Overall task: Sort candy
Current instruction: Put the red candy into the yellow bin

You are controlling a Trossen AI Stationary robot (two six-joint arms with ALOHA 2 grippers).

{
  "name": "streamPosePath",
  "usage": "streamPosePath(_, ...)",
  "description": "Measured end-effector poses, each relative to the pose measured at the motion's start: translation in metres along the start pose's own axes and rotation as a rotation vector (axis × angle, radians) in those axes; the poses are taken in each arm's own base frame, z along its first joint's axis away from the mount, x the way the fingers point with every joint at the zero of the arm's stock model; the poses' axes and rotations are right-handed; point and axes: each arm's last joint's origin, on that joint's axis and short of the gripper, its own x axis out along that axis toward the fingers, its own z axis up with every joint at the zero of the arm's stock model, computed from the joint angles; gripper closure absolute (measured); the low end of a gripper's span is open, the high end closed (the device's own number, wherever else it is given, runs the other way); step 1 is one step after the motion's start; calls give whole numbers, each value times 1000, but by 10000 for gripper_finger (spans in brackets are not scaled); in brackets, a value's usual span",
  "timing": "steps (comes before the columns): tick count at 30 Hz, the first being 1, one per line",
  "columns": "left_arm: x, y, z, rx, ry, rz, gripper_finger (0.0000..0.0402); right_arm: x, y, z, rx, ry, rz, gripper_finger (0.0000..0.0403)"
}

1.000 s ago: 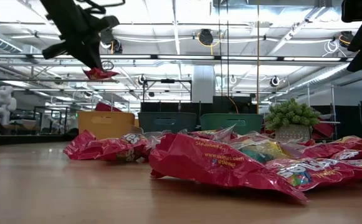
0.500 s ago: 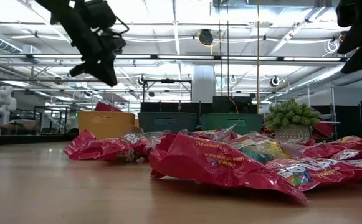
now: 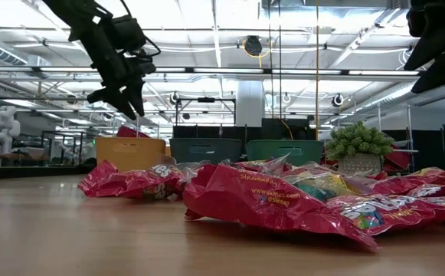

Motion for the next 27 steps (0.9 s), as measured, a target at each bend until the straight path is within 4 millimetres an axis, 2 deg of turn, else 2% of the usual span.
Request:
streamPosePath(11, -3, -7, -4, -55, 7, -28, 270, 0, 0, 0, -7, 1, -2, 209)
streamPosePath(19, -16, -36, -20, -40, 12, -123, 269, 0, 0, 0, -9, 9, -3, 209)
streamPosePath(27, -30, -78, -53, -67, 45, -201, 269, 0, 0, 0, -35, 11, -2, 209)
